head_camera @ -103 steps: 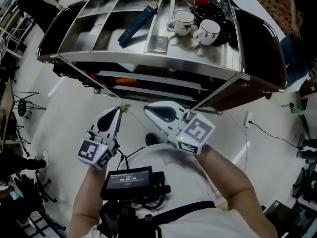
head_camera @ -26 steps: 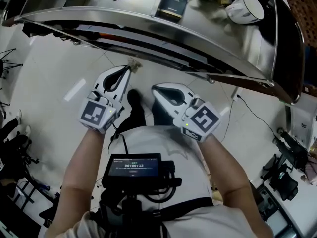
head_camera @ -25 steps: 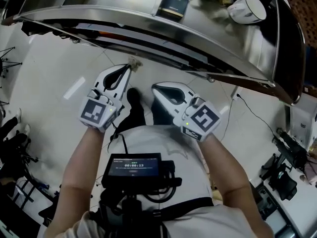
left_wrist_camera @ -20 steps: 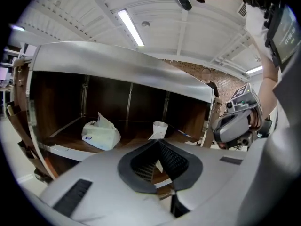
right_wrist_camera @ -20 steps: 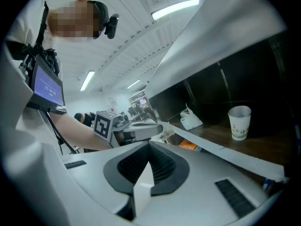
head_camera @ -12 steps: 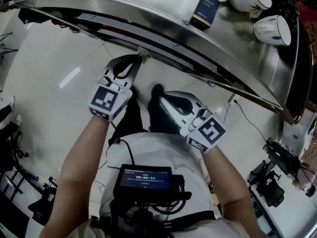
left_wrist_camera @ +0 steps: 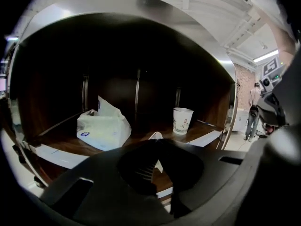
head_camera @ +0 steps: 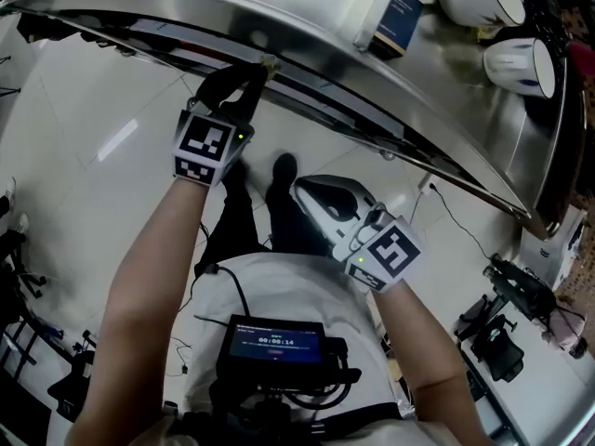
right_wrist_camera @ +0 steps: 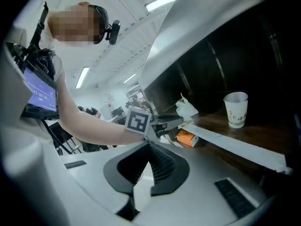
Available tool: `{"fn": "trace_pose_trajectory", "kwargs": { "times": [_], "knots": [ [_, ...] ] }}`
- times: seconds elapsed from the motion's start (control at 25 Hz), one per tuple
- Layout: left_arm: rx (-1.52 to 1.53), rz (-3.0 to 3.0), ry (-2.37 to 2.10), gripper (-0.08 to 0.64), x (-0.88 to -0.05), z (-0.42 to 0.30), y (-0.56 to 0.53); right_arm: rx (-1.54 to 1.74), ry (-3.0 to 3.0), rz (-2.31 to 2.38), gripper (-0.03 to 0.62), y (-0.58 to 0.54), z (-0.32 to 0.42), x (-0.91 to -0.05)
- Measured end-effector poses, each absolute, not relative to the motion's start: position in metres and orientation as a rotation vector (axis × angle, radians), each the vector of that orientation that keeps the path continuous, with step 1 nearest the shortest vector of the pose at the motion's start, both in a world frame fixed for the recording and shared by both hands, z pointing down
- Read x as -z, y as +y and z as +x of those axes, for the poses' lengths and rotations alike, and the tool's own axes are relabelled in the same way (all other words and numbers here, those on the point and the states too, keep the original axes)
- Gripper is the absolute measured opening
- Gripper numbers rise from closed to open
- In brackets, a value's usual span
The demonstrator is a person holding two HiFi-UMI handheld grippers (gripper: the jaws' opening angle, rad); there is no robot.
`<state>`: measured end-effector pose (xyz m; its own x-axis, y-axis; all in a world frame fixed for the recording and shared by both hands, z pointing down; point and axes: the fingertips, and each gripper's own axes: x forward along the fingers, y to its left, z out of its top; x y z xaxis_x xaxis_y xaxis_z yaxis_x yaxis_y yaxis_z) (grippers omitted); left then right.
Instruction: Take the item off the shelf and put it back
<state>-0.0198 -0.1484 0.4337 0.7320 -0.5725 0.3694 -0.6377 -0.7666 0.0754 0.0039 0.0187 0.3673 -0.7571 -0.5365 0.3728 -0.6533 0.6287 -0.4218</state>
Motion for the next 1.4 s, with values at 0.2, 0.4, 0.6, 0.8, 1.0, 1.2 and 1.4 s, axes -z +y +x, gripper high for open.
{"fn": "trace_pose_trajectory", "kwargs": {
  "times": [0.2, 0.4, 0.6, 0.8, 1.0, 1.2, 1.4],
  "knots": [
    [-0.496, 2.76, -0.955, 0.005, -0.434, -0.004, -0.166, -0.832, -2.633, 1.001, 0.005, 0.018, 0.007, -0.369],
    [-0.517, 2.762, -0.976, 0.005, -0.436, 0.01, -0.183, -0.853, -2.617, 1.015, 0.005, 0.022, 0.008, -0.373],
    [-0.64, 2.714, -1.051, 0.005, -0.447, 0.013, -0.204, -0.867, -2.61, 1.026, 0.005, 0.024, 0.01, -0.375],
    [-0.708, 2.642, -1.082, 0.006, -0.462, 0.01, -0.214, -0.866, -2.609, 1.039, 0.005, 0.024, 0.013, -0.375],
    [-0.716, 2.636, -1.04, 0.091, -0.463, 0.015, -0.211, -0.866, -2.607, 1.051, 0.005, 0.024, 0.015, -0.375],
    [-0.698, 2.652, -1.038, 0.13, -0.458, 0.01, -0.202, -0.859, -2.613, 1.052, 0.005, 0.022, 0.012, -0.373],
    [-0.616, 2.676, -1.041, 0.13, -0.439, 0.0, -0.187, -0.84, -2.629, 1.057, 0.005, 0.02, 0.008, -0.369]
  ]
}}
